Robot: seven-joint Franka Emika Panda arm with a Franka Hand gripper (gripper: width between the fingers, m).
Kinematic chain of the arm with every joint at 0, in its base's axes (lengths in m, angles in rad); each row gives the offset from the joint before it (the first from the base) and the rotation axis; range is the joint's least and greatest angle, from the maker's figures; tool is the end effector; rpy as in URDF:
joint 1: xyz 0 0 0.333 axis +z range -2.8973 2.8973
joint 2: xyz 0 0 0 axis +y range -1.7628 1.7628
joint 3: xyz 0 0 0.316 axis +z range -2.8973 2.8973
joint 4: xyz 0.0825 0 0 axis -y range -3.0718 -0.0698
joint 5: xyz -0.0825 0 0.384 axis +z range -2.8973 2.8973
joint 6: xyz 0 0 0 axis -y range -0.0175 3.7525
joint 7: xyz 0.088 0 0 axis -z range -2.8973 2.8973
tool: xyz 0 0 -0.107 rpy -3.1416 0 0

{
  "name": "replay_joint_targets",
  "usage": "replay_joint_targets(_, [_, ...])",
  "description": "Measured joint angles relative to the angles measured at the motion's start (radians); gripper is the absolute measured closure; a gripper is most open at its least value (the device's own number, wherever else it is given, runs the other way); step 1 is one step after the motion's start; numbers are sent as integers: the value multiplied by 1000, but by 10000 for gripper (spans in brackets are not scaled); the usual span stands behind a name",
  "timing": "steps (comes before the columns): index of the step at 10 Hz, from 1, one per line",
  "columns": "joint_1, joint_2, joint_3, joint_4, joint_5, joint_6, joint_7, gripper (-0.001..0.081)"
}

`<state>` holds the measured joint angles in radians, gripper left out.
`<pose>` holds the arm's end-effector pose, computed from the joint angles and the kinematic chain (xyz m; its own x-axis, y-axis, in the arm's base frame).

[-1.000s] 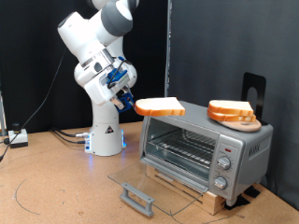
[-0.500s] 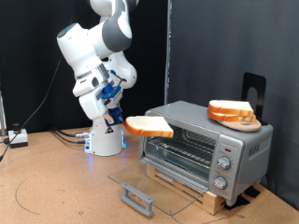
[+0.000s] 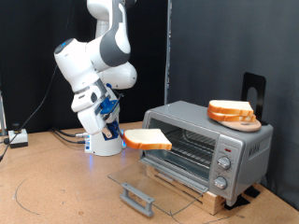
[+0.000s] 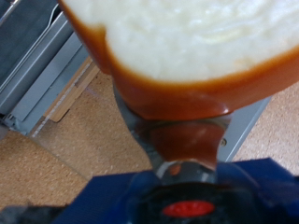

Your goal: Make a piece of toast with the oven

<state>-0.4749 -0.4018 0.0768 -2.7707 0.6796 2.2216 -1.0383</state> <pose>0.3350 -0.1218 0.3239 0.9639 0.1144 0.2404 0.2075 -0.8887 -0.4088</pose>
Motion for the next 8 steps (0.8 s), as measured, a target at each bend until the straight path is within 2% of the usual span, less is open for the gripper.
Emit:
replay_joint_targets(3, [41,24,25,0,48,44,-60,342])
replay_joint_targets(5, [65,28,68,0,42,66,-59,342])
replay_joint_targets(8, [79,28,147,-3,11,79,-49,342])
